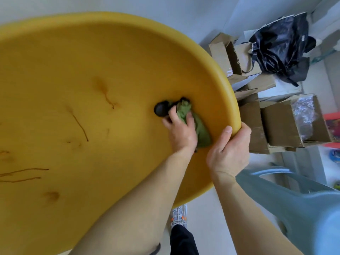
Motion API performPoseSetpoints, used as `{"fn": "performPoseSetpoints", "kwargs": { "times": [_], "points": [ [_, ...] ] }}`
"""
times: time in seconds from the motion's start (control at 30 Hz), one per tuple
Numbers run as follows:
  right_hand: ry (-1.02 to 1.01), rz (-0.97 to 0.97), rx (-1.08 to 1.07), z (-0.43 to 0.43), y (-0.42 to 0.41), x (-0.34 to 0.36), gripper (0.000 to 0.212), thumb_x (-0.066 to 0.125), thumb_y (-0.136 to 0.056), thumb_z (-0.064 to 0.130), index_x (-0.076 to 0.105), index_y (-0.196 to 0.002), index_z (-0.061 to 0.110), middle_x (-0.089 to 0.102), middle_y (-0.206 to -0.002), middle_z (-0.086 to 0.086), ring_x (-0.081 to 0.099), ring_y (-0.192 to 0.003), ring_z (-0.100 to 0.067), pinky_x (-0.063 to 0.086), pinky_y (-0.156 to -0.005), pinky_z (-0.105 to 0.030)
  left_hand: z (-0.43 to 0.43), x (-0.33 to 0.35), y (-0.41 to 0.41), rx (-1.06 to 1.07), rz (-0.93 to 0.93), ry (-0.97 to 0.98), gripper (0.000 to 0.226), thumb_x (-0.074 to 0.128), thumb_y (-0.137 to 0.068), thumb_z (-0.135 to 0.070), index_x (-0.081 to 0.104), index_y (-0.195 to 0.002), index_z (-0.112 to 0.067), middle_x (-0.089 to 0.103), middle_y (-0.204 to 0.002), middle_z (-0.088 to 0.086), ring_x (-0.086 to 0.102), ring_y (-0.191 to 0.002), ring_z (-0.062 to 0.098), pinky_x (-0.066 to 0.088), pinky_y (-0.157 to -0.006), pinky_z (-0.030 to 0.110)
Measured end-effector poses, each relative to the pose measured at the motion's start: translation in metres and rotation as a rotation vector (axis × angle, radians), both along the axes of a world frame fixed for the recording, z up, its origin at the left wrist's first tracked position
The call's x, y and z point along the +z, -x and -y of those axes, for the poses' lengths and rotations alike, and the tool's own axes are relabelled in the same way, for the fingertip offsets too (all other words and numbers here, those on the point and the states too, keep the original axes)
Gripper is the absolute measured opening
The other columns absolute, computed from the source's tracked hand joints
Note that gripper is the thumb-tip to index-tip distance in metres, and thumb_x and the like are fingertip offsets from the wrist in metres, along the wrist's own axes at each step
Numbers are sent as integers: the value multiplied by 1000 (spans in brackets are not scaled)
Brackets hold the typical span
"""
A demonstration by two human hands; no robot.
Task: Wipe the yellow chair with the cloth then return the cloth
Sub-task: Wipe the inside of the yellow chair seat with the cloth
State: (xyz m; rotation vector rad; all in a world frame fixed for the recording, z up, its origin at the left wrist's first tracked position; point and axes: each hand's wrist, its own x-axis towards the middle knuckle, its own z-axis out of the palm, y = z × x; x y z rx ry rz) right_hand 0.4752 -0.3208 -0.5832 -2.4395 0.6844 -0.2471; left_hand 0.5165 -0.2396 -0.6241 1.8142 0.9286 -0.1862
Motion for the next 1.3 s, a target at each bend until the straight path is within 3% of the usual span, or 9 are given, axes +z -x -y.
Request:
{"fn": "performPoseSetpoints", "kwargs": {
  "times": [0.13,0.23,0.33,0.43,0.7,0.83,1.0,1.13,1.3],
  "points": [
    [25,18,43,-4,3,1,46,32,-104,39,48,-134,8,56,-122,-12,58,-103,-35,42,-73,-40,-15,-5,10,83,-320,150,48,45,-102,-43,30,-144,-22,28,-148,17,52,-93,34,42,-78,38],
    [9,-3,38,-6,4,1,46,33,-105,37,45,-138,8,55,-128,-13,57,-109,-38,46,-80,-48,-39,35,-59,332,-15,215,54,50,-102,-39,32,-148,-17,35,-147,20,51,-116,37,41,-90,35],
    [31,5,34,-6,1,0,48,31,-106,40,44,-138,7,54,-127,-15,58,-107,-40,47,-80,-50,-53,81,-116,455,254,231,49,48,-103,-38,30,-145,-21,30,-143,15,50,-100,31,39,-83,33],
    [72,42,4,-11,1,-1,49,35,-105,38,45,-138,4,53,-125,-21,53,-107,-41,46,-87,-54,-52,56,-87,140,201,-43,49,49,-103,-34,29,-145,-22,26,-148,13,52,-97,31,34,-76,27],
    [379,44,233,-30,24,-8,85,54,-74,4,22,-150,-17,20,-153,-44,19,-144,-56,10,-124,-54,-116,-59,56,-681,-473,-350,55,59,-96,-14,29,-139,-30,25,-140,10,60,-75,30,56,-65,43],
    [448,72,294,-26,27,-14,85,55,-72,0,25,-150,-15,18,-151,-47,17,-143,-60,1,-124,-49,-148,-23,19,-312,-147,-318,45,59,-97,-28,40,-138,-26,35,-142,9,61,-104,36,52,-84,43],
    [503,94,301,-32,28,-17,82,52,-73,3,30,-151,-11,19,-151,-47,19,-144,-61,6,-124,-53,-187,24,-79,-5,432,-747,50,71,-88,-25,52,-133,-16,44,-134,18,61,-94,37,49,-74,39],
    [437,111,568,-64,34,-34,83,55,-77,8,26,-154,-5,26,-160,-29,18,-152,-41,9,-124,-50,-192,-24,-57,-273,301,-1004,54,77,-81,-24,56,-130,-24,49,-137,15,58,-104,35,53,-74,40],
    [367,-115,719,-106,22,-78,77,56,-84,14,28,-154,-2,31,-161,-20,25,-151,-34,17,-123,-53,-189,-96,55,-680,-22,-846,52,69,-83,-22,51,-132,-30,45,-139,5,53,-108,32,53,-62,39]
  ]
}}
